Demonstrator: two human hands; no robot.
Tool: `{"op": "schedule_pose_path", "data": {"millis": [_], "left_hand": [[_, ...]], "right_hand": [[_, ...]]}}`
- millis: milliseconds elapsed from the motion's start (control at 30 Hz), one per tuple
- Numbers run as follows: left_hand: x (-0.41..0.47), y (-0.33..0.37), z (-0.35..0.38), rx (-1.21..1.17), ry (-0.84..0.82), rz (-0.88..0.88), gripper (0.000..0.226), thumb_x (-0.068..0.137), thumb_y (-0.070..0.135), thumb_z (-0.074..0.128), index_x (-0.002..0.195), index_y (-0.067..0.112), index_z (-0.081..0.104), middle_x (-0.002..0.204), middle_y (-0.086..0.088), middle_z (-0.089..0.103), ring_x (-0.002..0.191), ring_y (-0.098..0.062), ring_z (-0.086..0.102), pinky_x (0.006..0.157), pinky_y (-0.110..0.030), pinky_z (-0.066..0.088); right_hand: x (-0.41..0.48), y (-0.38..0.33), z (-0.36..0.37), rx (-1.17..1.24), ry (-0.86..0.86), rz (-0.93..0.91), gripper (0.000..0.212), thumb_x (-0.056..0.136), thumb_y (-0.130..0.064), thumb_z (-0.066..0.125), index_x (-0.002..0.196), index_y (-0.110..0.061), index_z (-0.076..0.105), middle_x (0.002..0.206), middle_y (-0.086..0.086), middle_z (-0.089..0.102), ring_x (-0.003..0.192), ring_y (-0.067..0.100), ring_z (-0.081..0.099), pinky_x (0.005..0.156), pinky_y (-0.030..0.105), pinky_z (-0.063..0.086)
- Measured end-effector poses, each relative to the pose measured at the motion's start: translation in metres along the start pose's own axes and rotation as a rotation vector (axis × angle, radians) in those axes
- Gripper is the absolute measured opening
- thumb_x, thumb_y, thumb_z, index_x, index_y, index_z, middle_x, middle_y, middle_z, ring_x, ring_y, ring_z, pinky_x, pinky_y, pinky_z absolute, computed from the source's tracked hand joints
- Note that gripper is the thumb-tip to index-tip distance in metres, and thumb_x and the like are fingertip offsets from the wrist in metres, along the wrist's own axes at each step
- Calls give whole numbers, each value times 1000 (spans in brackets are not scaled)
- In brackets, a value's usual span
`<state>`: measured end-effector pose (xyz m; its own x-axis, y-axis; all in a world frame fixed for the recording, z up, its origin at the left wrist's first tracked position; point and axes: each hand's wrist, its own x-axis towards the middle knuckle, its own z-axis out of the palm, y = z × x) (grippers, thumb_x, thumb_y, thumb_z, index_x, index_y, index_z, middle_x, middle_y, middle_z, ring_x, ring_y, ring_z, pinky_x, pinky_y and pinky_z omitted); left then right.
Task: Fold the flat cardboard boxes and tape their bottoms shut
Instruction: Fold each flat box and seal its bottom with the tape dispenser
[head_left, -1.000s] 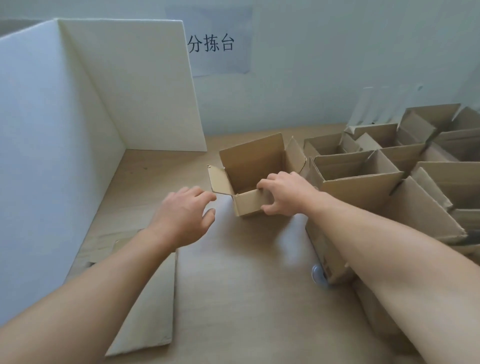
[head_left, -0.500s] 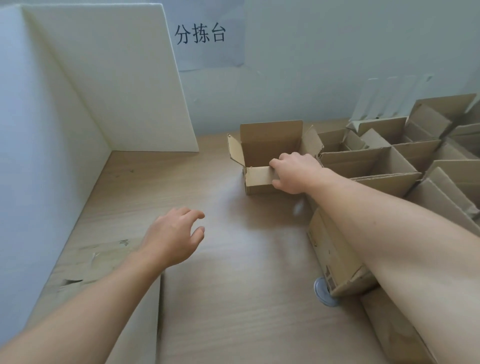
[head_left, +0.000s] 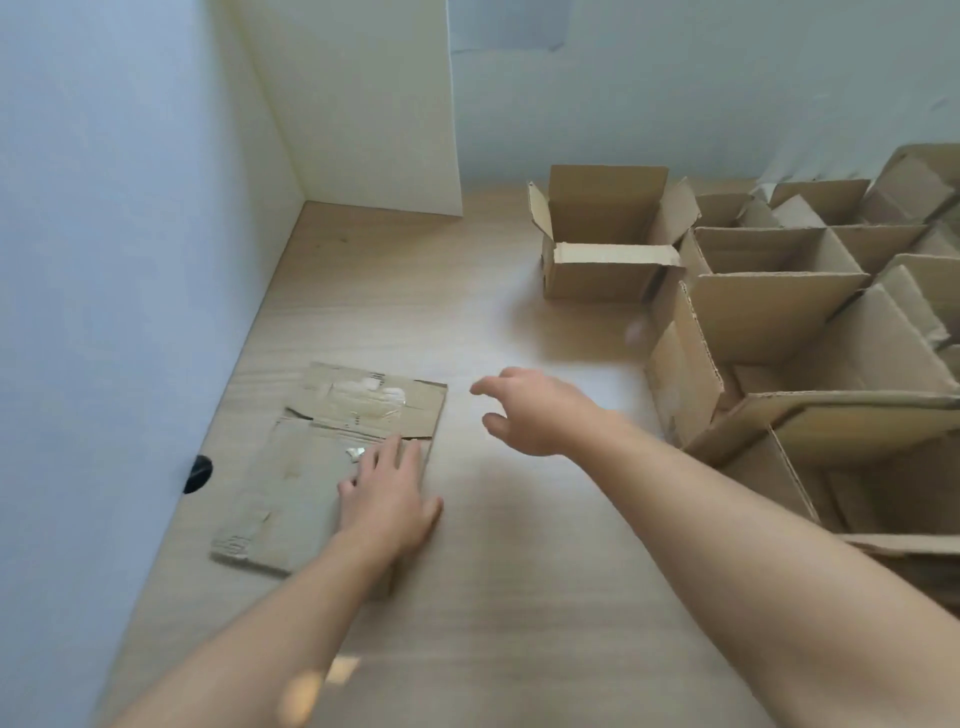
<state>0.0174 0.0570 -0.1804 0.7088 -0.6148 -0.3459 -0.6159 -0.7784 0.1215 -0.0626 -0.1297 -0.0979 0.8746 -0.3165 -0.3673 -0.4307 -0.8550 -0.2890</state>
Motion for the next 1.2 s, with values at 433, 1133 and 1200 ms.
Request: {"op": "schedule_pose_path", "data": {"millis": [433,1133,1200], "left_hand": [[-150,6,13,-410,-102,350,56,86,3,49,141,15,50,131,-9,53,120,-27,49,95,-26,36],[-283,-43,-63,-736,383,294,49,87,10,60,134,22,54,82,11,61,73,-6,60,62,-5,39],[-286,-41,-58,-758,332,245,48,88,9,60,135,20,53,93,5,63,77,-9,63,66,-11,42]], "right_hand": [[-176,-51,153,1456,222,732,64,95,-29,59,151,-26,29,116,6,59,93,19,65,70,32,58],[-336,-131,89,905,331,324,50,83,-12,46,120,-43,57,99,5,66,78,29,68,48,29,55],[-342,-130,92,885,242,325,53,83,-11,44,125,-42,55,101,9,65,78,30,69,49,30,56]]}}
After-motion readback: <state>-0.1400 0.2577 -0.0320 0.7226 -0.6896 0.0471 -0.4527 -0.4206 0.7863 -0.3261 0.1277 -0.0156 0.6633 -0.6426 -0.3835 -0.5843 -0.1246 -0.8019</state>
